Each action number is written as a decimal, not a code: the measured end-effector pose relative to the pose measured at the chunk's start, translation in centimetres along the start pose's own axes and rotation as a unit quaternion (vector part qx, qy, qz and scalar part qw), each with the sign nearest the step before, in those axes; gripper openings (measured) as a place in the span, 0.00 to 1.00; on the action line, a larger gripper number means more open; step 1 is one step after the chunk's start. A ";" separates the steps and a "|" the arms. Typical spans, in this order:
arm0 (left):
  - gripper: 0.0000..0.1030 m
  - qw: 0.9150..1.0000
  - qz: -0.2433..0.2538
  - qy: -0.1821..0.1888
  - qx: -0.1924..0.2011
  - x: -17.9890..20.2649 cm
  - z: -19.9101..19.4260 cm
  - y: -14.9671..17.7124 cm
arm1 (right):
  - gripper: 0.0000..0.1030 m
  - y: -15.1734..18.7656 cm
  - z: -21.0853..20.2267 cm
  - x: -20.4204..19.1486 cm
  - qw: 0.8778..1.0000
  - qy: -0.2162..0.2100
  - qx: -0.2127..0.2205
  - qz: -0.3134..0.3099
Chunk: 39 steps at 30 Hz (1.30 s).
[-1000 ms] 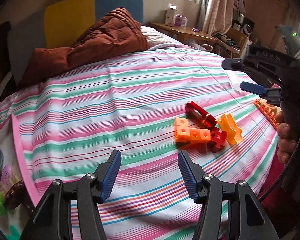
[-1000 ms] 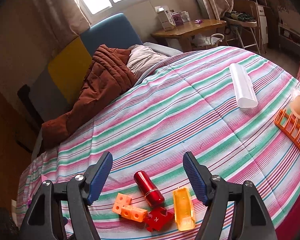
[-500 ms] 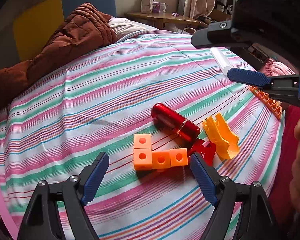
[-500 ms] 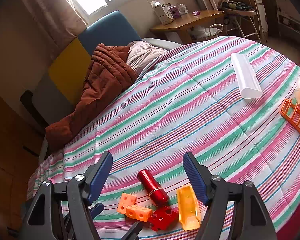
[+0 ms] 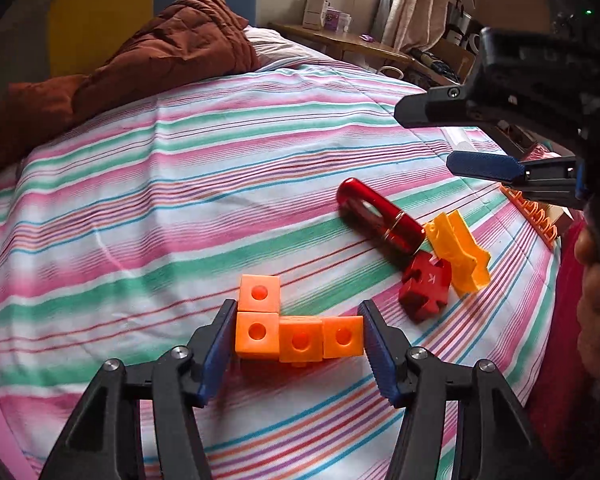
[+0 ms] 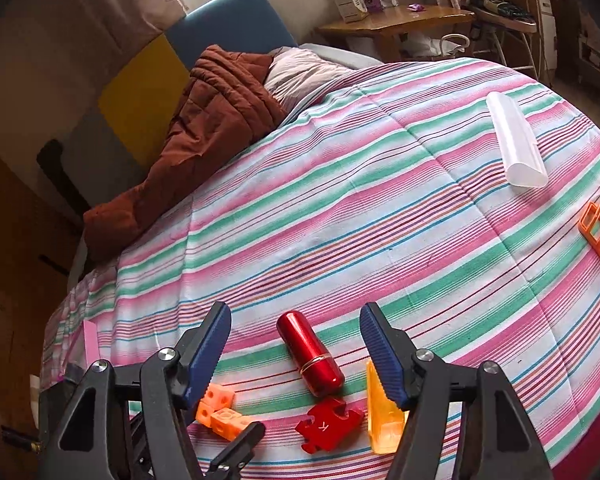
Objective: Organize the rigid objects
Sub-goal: 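Grasp the red cylinder with the right gripper while the left grasps the orange cubes, then carry the orange cubes into the tray and open the left gripper while the right holds the cylinder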
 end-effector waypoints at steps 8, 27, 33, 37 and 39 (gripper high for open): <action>0.59 0.998 -0.029 -0.048 0.011 -2.4 -3.6 4.3 | 0.66 2.0 2.4 -1.0 0.995 0.056 -0.042 -0.067; 0.58 0.996 -0.024 -0.078 0.023 -2.4 -3.6 5.1 | 0.26 7.3 7.4 -3.6 0.954 0.118 -0.118 -0.251; 0.58 0.996 -0.040 -0.073 0.017 -2.5 -3.9 5.0 | 0.26 7.5 7.2 -3.2 0.953 0.114 -0.108 -0.257; 0.58 0.996 -0.055 -0.069 0.014 -2.6 -4.6 4.9 | 0.26 7.5 7.1 -3.0 0.952 0.114 -0.100 -0.267; 0.58 0.996 -0.057 -0.070 0.017 -2.5 -5.2 4.7 | 0.26 7.7 7.0 -3.0 0.949 0.116 -0.097 -0.275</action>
Point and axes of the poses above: each gripper's, at about its wrist camera, not at the fingertips, and z roughly the way its jaws point, x to its right, y to its underside, the point moved 6 cm from there along z, roughly the way its jaws point, and after that the axes turned 15 degrees about z, right-handed, at the moved point
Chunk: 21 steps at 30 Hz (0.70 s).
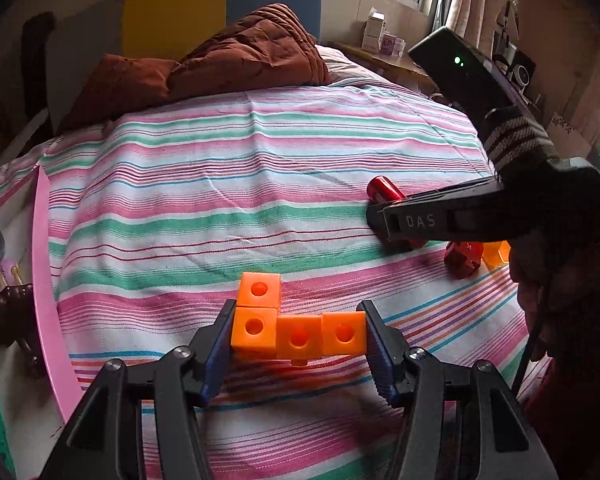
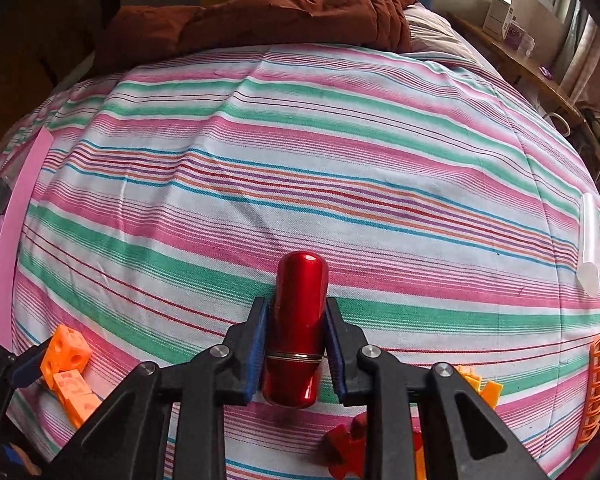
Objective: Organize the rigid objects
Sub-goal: 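Carry the orange cubes into the tray and open the left gripper while the right holds the cylinder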
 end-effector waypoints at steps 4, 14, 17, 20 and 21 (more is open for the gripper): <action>0.58 1.000 -0.003 -0.005 0.013 -0.1 -1.8 -0.8 | 0.26 0.0 0.0 0.1 1.000 0.004 0.000 -0.006; 0.58 0.998 -0.029 -0.031 0.046 -2.6 -6.8 -1.9 | 0.26 0.1 0.2 -1.4 0.999 0.028 0.019 -0.042; 0.58 0.997 -0.039 -0.035 0.048 -3.5 -7.4 -1.6 | 0.26 0.1 0.3 -1.6 0.998 0.034 0.023 -0.050; 0.58 0.997 -0.049 -0.042 0.048 -4.3 -7.8 -0.9 | 0.25 -0.2 0.6 -1.5 0.997 0.037 0.026 -0.056; 0.58 0.996 -0.053 -0.044 0.047 -4.6 -7.8 -0.8 | 0.25 -0.2 0.6 -1.5 0.997 0.038 0.027 -0.057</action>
Point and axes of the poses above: each gripper's, at about its wrist camera, not at the fingertips, and z roughly the way its jaws point, x to its right, y to its underside, the point moved 6 cm from there along z, roughly the way its jaws point, and after that the axes turned 15 degrees about z, right-handed, at the moved point
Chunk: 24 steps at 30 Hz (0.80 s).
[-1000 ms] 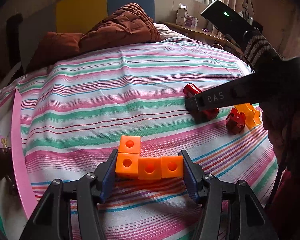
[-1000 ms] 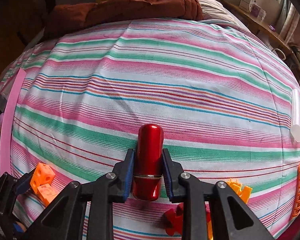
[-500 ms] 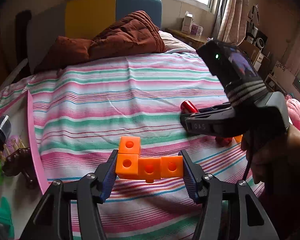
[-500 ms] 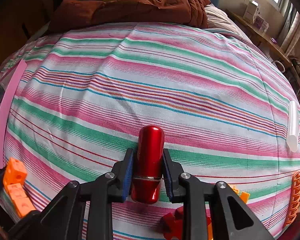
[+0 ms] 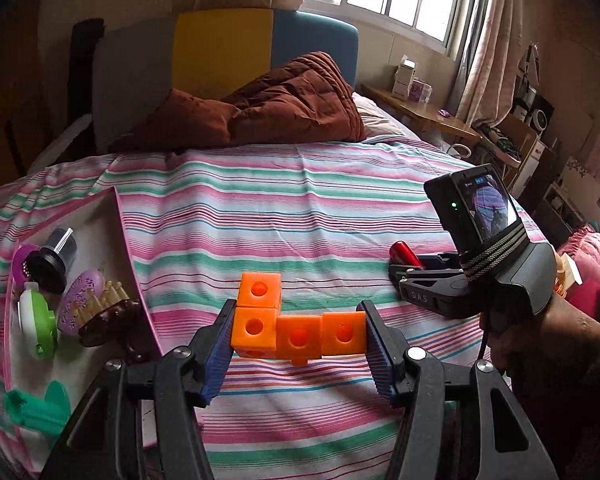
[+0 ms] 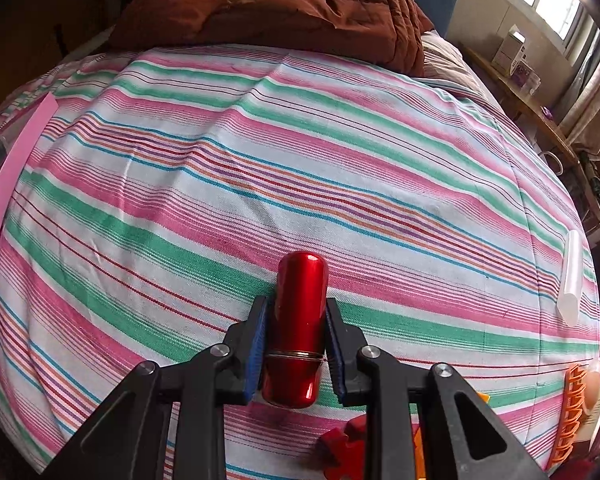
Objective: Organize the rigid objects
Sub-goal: 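Carry the orange cubes into the tray and open the left gripper while the right holds the cylinder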
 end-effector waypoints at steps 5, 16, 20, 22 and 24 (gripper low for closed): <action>0.58 1.000 -0.013 -0.013 -0.002 -1.6 -0.4 0.8 | 0.25 0.0 0.1 -0.2 1.000 0.003 0.003 -0.005; 0.58 0.998 -0.061 -0.032 -0.013 -6.0 -1.9 3.8 | 0.25 0.1 0.0 -0.4 1.000 0.008 0.006 -0.009; 0.58 0.994 -0.098 -0.051 -0.026 -8.9 -2.7 6.1 | 0.25 0.1 0.0 -0.5 1.000 0.008 0.006 -0.009; 0.58 0.991 -0.114 -0.063 -0.034 -10.4 -2.9 7.0 | 0.25 0.1 -0.1 -0.5 1.000 0.009 0.007 -0.009; 0.58 0.988 -0.126 -0.079 -0.040 -11.7 -3.0 7.8 | 0.25 0.2 -0.1 -0.6 1.000 0.008 0.006 -0.008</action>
Point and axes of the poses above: each gripper's, at about its wrist camera, not at the fingertips, and z roughly the way its jaws point, x to its right, y to its underside, the point moved 6 cm from there along z, roughly the way its jaws point, and after that the axes turned 15 degrees about z, right-handed, at the moved point
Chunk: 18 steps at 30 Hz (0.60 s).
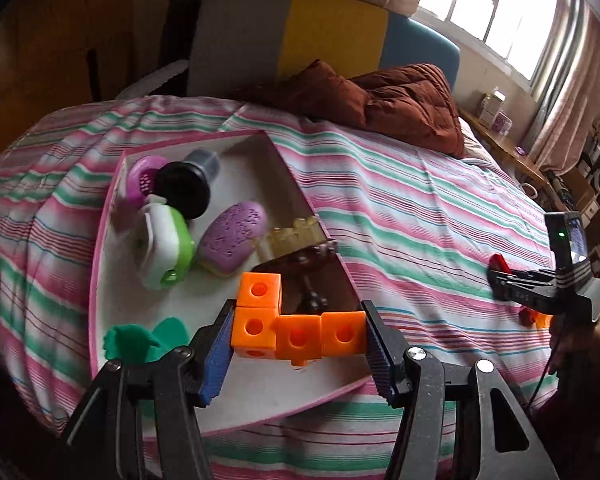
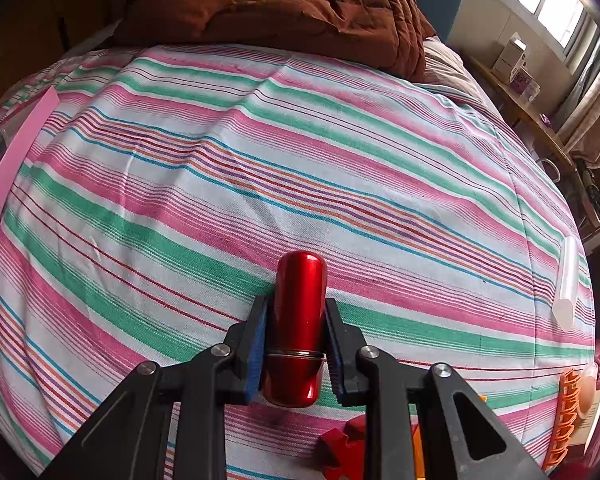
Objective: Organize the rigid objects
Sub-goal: 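Carry the orange cubes into the tray and open the left gripper while the right holds the cylinder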
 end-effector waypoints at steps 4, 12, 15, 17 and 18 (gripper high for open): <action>0.58 1.000 -0.008 -0.026 -0.015 -1.9 1.0 0.4 | 0.25 0.1 0.0 0.0 1.000 0.002 0.000 -0.002; 0.58 0.997 0.023 -0.076 -0.015 -3.3 2.3 -0.6 | 0.25 0.2 -0.1 0.0 1.000 0.002 -0.001 -0.002; 0.58 0.996 0.018 -0.079 -0.021 -3.6 3.0 -0.7 | 0.25 0.3 -0.2 0.0 1.000 0.001 -0.002 0.000; 0.58 0.997 0.012 -0.077 -0.019 -3.8 3.0 -0.8 | 0.25 0.3 -0.2 0.1 1.000 0.000 -0.003 0.001; 0.58 0.997 0.010 -0.076 -0.018 -3.8 2.9 -0.9 | 0.25 0.3 -0.2 0.1 1.000 0.000 -0.003 0.002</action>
Point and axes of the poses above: each gripper's, at about its wrist camera, not at the fingertips, and z roughly the way its jaws point, x to its right, y to its underside, the point moved 6 cm from there along z, roughly the way its jaws point, and after that the axes turned 15 degrees about z, right-handed, at the moved point
